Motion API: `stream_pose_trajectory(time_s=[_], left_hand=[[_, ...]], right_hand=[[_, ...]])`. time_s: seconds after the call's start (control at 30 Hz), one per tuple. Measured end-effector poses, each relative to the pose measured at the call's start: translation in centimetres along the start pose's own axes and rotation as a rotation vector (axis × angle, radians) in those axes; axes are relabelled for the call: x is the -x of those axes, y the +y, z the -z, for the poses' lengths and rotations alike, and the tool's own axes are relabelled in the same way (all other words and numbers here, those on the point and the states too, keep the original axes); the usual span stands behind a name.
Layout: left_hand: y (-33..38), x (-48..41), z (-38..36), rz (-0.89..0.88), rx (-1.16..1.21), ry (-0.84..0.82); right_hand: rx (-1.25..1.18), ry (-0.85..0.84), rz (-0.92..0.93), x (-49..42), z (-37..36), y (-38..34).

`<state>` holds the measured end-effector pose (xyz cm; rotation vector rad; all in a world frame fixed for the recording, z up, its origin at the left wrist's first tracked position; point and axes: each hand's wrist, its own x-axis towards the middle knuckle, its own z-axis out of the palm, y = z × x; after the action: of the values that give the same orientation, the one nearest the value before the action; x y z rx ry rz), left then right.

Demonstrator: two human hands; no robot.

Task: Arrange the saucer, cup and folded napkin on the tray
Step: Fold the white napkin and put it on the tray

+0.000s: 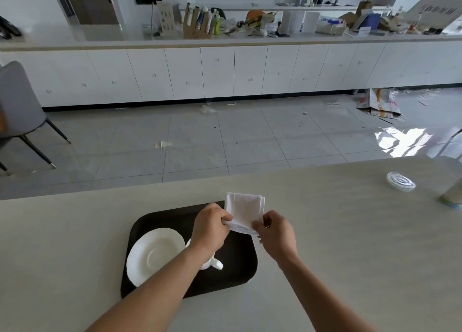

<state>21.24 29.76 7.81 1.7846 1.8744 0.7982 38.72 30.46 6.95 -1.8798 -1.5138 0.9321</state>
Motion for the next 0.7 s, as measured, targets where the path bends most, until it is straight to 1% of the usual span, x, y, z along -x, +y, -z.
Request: stream_pose_trajectory(time_s=[0.23, 0.43, 0.7], left_hand=[[-3.1, -3.6, -0.6, 0.094, -0.05, -0.202], [-5.4, -5.2, -1.5, 0.212, -0.031, -0.363], [-6.6, -6.0, -2.2, 0.226, -0.148, -0.573]], right_hand=[[0.071, -0.068, -0.053, -3.5, -2.8, 0.2], [0.104, -0.138, -0.106, -4.2, -4.9, 1.2], [0.199, -0.179, -0.118, -2.7, -6.3, 2.1]])
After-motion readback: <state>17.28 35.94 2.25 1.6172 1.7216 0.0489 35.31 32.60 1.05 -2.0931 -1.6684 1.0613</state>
